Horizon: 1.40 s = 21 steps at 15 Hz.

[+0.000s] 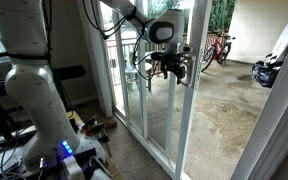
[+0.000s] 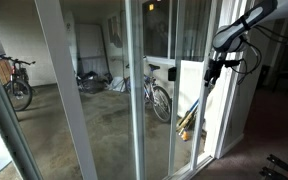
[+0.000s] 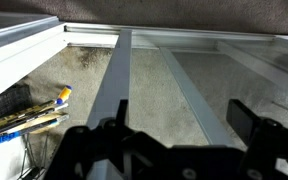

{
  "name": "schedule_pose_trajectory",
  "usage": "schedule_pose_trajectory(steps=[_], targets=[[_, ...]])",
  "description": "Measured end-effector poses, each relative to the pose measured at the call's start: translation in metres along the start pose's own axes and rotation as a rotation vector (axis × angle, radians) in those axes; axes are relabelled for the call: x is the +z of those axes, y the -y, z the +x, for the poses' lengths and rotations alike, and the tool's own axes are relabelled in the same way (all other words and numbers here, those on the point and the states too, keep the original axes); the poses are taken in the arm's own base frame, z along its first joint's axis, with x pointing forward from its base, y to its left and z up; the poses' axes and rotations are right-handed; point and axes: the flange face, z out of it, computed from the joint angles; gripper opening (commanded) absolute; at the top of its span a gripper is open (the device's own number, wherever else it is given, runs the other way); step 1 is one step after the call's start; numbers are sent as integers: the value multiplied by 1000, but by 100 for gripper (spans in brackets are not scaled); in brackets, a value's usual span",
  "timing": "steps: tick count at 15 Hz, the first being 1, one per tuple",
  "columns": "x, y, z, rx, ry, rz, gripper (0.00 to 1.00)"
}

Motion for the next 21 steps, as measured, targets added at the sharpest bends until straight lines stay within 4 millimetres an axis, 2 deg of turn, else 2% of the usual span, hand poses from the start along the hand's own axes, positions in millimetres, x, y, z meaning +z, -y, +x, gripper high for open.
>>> schedule_pose_trajectory(steps=[3, 5, 8, 11, 14, 16, 19, 20, 21], targets=[[-21, -57, -6, 33, -16, -8, 100], [-29, -88, -6, 51, -31, -19, 100], [-25, -106, -8, 45, -26, -25, 100], [-10, -99, -10, 17, -18, -23, 100], [8, -75, -20, -30, -45, -41, 100], [20, -54, -38, -60, -59, -50, 100], [31, -31, -79, -105, -78, -61, 100], [32, -27, -94, -117, -97, -68, 75], [31, -25, -109, -127, -125, -79, 74]])
